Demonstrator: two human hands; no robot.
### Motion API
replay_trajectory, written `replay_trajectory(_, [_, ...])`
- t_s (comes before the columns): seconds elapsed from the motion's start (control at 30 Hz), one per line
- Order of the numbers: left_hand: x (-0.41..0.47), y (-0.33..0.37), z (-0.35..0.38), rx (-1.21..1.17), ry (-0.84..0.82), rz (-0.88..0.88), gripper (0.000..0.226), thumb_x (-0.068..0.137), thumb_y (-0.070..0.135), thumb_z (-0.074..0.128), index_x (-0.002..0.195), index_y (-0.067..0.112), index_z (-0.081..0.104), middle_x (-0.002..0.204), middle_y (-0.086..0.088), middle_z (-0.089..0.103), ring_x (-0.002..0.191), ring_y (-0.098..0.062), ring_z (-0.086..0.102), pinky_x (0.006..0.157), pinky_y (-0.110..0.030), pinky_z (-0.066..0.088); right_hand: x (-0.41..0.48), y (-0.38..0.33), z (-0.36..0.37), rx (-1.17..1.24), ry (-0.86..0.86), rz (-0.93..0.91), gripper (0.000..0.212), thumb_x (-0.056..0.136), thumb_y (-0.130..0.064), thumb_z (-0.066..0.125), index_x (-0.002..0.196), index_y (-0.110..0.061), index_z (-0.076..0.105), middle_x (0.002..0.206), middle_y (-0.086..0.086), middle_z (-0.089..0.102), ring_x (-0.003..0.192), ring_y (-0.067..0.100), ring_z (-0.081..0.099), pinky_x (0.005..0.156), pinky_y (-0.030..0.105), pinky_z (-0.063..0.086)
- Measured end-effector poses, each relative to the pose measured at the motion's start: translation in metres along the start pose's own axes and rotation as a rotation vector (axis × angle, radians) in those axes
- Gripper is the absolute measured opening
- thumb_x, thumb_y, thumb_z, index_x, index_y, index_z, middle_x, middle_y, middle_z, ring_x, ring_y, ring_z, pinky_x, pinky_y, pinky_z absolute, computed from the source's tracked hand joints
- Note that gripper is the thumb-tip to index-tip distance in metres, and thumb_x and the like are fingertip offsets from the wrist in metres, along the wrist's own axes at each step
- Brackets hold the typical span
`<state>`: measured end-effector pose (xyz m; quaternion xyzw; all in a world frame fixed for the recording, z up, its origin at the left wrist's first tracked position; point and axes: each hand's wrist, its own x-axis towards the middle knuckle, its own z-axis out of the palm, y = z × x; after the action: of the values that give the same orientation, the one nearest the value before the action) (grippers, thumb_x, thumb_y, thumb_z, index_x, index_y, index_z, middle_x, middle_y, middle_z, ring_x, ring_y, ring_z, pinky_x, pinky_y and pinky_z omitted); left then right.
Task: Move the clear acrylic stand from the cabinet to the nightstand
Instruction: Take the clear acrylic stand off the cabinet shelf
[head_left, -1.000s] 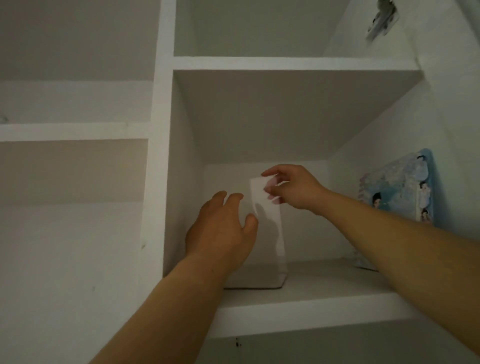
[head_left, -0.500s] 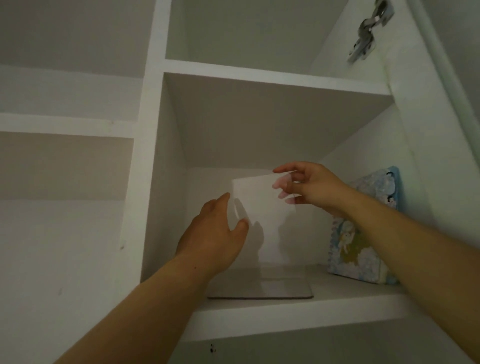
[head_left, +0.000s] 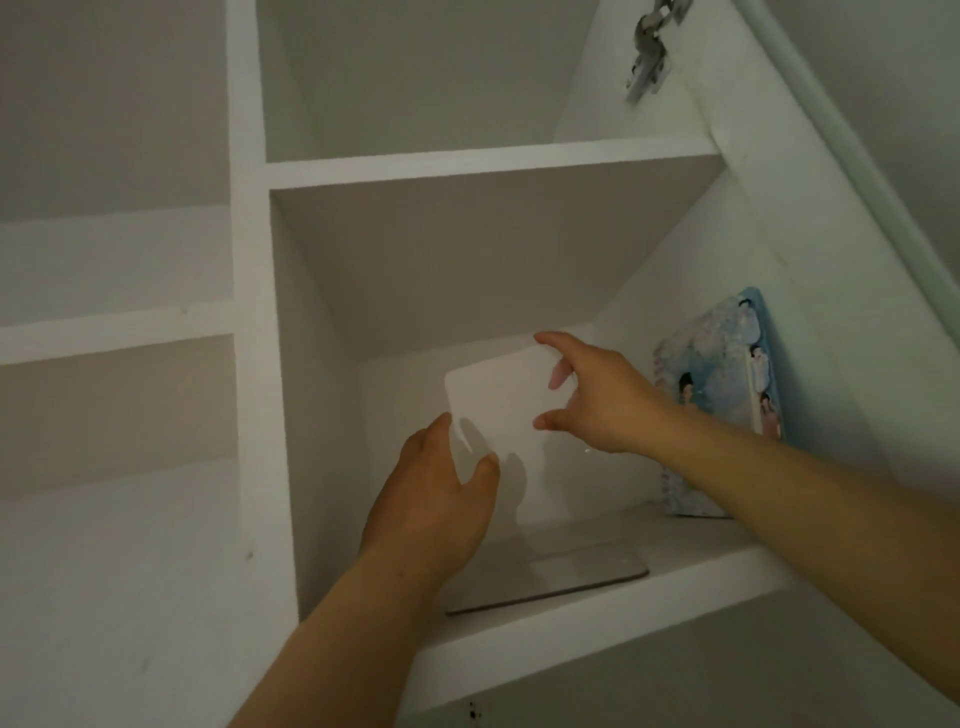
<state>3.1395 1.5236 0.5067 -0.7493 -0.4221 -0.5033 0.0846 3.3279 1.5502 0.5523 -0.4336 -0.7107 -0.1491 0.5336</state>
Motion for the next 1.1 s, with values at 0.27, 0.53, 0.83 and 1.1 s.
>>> replay_trajectory(0.27, [0.002,-0.001,-0.001,-0.053,0.005,-0.021,0.062,0.091,0.043,0.044,0.145,0.027,0.017,0.152,0.002,0.024,0.135,-0.02,0.03,0.105,-0.031,0.026,-0.008,-0.002,-0.013,0.194,-0.01,0.065,0.076,0.073,-0.01,0.077,0.132,-0.036,0.038,0.085,-0.004,0.066,0.071,0.015,0.064,0.065,0.033,0.058])
replay_trajectory(0.53, [-0.001,0.005,-0.004,-0.16,-0.044,-0.027,0.062,0.09,0.047,0.043,0.144,0.029,0.019,0.151,0.002,0.026,0.135,-0.019,0.03,0.109,-0.035,0.025,-0.029,-0.021,-0.062,0.251,-0.047,0.095,0.068,0.076,0.0,0.071,0.129,-0.029,0.041,0.09,0.009,0.068,0.072,0.02,0.069,0.063,0.026,0.058])
replay_trajectory(0.83, [-0.036,0.046,-0.034,-0.422,-0.051,0.098,0.049,0.09,0.049,0.041,0.135,0.032,0.036,0.136,0.007,0.045,0.109,-0.01,0.045,0.1,-0.041,0.038,-0.077,-0.072,-0.116,0.275,-0.012,0.078,0.065,0.077,0.001,0.07,0.127,-0.029,0.04,0.093,0.012,0.067,0.069,0.017,0.07,0.06,0.026,0.058])
replay_trajectory(1.1, [-0.11,0.055,-0.056,-0.497,-0.032,0.167,0.055,0.083,0.058,0.035,0.135,0.041,0.031,0.125,0.019,0.04,0.11,-0.005,0.043,0.096,-0.034,0.038,-0.141,-0.115,-0.131,0.312,0.061,0.024,0.062,0.077,0.002,0.069,0.12,-0.032,0.042,0.084,0.006,0.068,0.066,0.016,0.07,0.059,0.024,0.056])
